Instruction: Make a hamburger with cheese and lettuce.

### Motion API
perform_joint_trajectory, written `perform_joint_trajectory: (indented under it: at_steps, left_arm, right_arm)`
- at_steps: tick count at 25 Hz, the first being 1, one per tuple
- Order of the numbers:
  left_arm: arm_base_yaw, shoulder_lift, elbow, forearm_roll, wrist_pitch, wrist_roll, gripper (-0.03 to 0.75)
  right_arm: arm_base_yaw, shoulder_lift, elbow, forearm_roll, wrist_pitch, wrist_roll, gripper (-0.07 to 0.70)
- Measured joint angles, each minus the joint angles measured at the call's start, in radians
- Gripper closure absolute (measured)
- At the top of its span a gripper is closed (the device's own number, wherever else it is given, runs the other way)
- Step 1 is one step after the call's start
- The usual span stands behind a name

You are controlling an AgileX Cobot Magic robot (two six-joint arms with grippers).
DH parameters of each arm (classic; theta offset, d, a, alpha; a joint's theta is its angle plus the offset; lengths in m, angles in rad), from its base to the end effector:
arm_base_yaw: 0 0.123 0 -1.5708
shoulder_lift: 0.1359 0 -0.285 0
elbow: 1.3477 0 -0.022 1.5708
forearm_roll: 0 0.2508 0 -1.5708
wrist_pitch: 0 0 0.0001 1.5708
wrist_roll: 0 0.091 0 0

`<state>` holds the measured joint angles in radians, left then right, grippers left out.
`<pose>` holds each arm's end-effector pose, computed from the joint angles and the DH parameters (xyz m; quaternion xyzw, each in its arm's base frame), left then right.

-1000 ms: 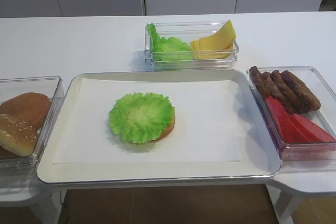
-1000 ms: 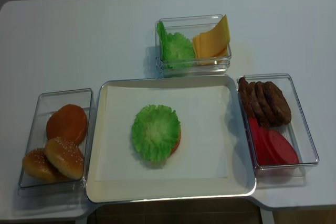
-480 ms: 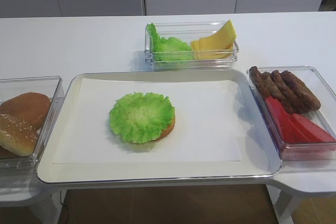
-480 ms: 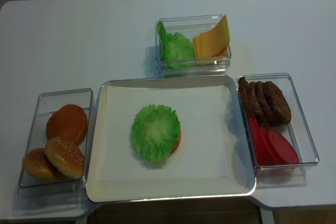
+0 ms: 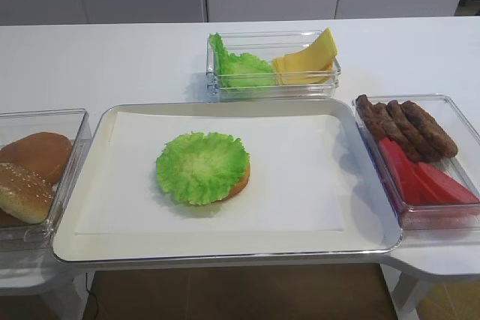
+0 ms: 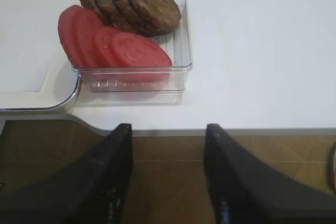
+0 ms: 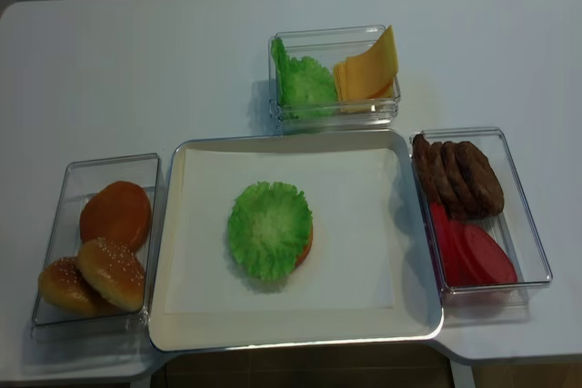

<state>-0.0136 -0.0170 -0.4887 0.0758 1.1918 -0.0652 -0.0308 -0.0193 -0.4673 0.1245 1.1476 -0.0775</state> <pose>-0.0122 0.0066 0.2640 -0.0268 0.8832 0.0193 0.4678 -0.0080 0.0106 0.2618 -0.0251 0.8763 0.0361 0.4798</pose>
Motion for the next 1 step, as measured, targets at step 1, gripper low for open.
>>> perform_joint_trajectory:
  at_steps: [1]
  left_arm:
    - [0.0, 0.0, 0.0, 0.0, 0.0, 0.0, 0.312]
  right_arm:
    - [0.0, 0.0, 0.0, 0.0, 0.0, 0.0, 0.278]
